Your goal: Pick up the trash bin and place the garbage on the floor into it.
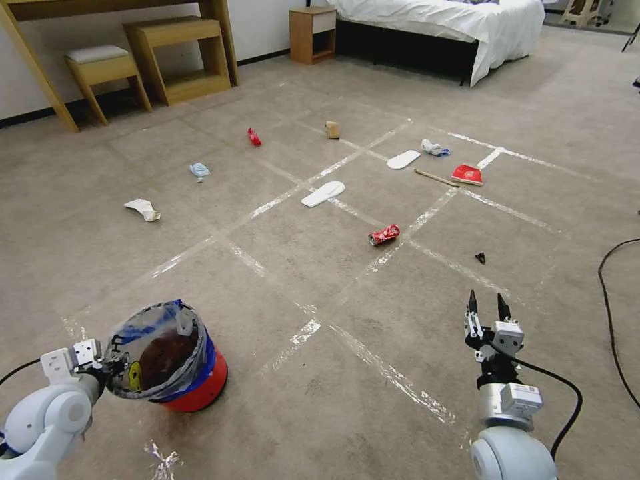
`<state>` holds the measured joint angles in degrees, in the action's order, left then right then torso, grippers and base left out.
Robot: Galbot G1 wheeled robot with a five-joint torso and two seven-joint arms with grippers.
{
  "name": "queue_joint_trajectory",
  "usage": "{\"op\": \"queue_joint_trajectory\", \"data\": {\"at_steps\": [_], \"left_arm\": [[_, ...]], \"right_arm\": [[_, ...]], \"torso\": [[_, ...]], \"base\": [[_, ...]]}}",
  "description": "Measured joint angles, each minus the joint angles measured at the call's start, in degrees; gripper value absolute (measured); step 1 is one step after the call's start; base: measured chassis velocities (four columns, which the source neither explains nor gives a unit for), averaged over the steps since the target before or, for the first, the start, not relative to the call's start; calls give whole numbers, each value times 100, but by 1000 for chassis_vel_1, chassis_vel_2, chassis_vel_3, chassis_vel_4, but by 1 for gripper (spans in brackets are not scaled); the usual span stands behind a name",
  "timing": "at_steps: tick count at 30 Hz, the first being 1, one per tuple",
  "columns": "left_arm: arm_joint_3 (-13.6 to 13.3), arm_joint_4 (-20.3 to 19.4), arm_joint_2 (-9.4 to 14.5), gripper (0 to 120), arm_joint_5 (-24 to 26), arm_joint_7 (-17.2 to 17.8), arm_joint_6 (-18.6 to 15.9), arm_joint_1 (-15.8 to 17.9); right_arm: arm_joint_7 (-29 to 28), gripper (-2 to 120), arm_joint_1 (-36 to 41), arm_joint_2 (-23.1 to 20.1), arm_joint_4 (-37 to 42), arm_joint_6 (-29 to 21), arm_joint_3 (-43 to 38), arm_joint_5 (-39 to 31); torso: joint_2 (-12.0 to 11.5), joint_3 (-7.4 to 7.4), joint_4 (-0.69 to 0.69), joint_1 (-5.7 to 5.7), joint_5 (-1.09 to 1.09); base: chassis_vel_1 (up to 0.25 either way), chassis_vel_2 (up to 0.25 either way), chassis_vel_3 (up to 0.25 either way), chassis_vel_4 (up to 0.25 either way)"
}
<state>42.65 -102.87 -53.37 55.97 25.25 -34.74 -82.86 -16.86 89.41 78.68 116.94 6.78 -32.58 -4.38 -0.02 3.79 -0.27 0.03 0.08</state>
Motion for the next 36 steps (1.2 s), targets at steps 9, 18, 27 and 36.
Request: {"op": "queue_joint_trajectory", "data": {"at_steps": [9,18,27,36], "left_arm": [[11,-114,-55,5,5,-20,106,0],[131,-256,-128,3,-66,-16,197,-58],[534,-1091,-398,1,-58,107,176,-340],[959,-1820,-581,1,243,296,-7,-653]], "right_arm": [[-3,50,7,-5,-5,0,-6,-3],[-18,50,45,-13,56,-18,-12,-15],[-113,50,116,-73,239,-130,-99,-74],[-87,50,157,-135,369,-100,-143,-195]], "torso": [[0,0,-3,0,-1],[0,1,1,0,1],[0,1,1,0,1],[0,0,-1,0,0]], "base": [[0,0,0,0],[0,0,0,0],[0,0,0,0],[0,0,0,0]]}}
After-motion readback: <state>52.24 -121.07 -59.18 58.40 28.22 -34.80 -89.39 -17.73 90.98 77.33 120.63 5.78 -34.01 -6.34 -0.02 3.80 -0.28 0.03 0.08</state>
